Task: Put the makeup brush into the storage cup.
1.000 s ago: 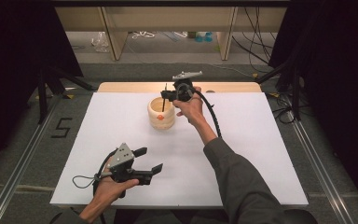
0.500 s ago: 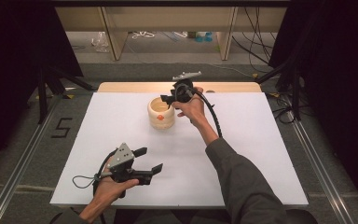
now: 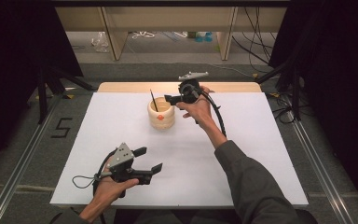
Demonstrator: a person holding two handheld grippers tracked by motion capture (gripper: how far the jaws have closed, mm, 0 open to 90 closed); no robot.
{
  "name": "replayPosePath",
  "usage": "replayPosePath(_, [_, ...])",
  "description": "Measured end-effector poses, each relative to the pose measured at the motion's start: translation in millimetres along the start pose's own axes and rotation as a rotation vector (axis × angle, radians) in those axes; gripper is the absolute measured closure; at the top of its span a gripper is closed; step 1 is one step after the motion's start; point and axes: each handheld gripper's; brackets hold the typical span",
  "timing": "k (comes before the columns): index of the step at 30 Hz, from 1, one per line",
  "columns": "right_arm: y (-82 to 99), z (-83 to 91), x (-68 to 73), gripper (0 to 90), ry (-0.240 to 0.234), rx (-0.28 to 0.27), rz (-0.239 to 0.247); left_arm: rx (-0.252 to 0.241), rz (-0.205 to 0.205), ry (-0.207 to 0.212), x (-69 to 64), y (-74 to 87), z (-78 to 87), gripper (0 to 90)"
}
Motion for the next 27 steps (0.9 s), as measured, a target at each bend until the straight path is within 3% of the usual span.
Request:
replayPosePath(4, [1.6, 10.2, -0.2, 25.9, -0.005, -0.023, 0.004, -0.002, 0.008, -0.002, -0.2, 0.0, -0.1, 15.7])
replayPosePath(6, [1.9, 15.9, 1.3, 24.3, -0.011, -0.027, -0.004, -0.001, -0.007, 0.0, 0.1, -0.3, 0.0, 15.7])
replayPosePath(9, [3.3, 23.8, 2.4, 23.1, -0.008, -0.052, 0.005, -0.002, 0.009, -0.004, -0.5, 0.1, -0.5, 15.7])
replayPosePath(13, [5.1, 30.9, 7.2, 22.0, -0.022, -0.067, 0.001, -0.002, -0.007, -0.006, 1.6, -0.6, 1.3, 15.7])
replayPosePath(15, [5.9, 34.2, 10.6, 21.2, -0.035, -0.072, -0.002, -0.005, 0.009, -0.007, 1.4, -0.1, 0.6, 15.7])
replayPosePath(27, [10.4, 55.1, 23.5, 21.0, -0.041, -0.11, 0.043, -0.005, -0.005, -0.007, 1.2, -0.6, 1.1, 15.7])
Point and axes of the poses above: each handheld gripper's, and its own axes: z roughly backward along the jaws, y roughly out of its underside, x roughly to its left, and after that the axes turned 2 degrees about z, right-handed
